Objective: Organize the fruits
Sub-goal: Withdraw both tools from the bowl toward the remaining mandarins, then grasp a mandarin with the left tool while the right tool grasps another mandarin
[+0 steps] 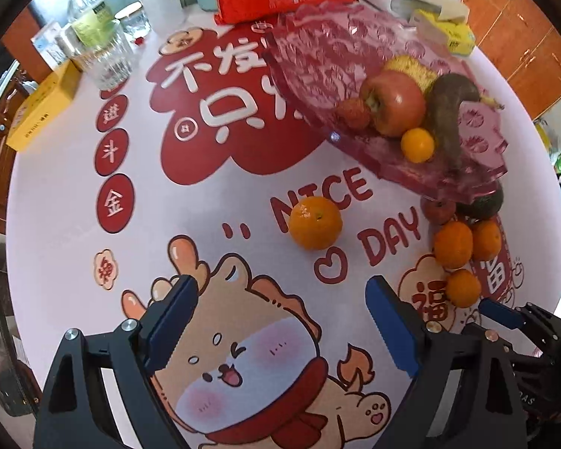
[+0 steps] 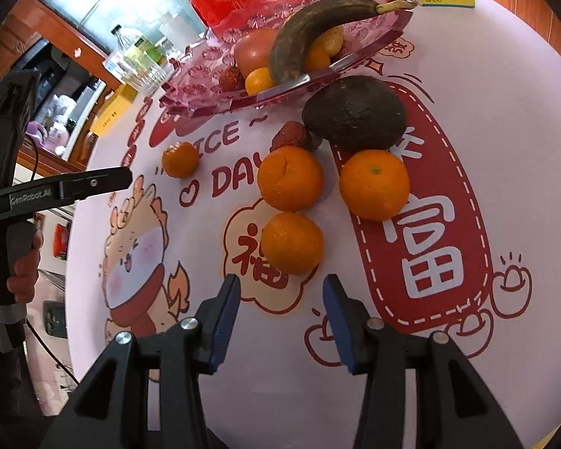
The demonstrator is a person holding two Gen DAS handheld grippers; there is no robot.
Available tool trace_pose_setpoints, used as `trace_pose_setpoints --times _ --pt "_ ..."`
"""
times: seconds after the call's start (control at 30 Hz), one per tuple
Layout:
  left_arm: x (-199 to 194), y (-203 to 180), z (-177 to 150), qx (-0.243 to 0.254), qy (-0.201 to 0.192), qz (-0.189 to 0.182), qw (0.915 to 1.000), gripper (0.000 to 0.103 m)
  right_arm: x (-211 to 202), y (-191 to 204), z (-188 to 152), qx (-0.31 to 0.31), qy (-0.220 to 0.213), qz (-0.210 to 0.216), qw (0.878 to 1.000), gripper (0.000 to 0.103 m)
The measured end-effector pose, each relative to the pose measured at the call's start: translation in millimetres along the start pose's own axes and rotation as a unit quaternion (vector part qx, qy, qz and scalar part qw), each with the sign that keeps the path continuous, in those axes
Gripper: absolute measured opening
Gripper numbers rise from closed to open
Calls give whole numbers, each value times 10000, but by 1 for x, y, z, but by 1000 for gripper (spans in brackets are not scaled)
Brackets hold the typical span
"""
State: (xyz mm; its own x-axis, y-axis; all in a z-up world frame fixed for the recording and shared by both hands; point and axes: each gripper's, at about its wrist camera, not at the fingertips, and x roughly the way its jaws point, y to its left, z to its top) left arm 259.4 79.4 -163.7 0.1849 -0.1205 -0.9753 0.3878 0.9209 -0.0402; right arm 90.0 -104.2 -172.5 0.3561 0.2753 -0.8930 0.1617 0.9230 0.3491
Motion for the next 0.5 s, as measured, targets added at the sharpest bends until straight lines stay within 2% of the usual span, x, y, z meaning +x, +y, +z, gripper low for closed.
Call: trace_pose_setpoints --times 0.3,0.5 --pt "31 -2 9 80 40 -167 9998 90 15 19 4 -398 85 -553 9976 46" --pt "46 -6 13 60 -166 -207 9996 90 22 22 10 -470 60 -820 9955 46"
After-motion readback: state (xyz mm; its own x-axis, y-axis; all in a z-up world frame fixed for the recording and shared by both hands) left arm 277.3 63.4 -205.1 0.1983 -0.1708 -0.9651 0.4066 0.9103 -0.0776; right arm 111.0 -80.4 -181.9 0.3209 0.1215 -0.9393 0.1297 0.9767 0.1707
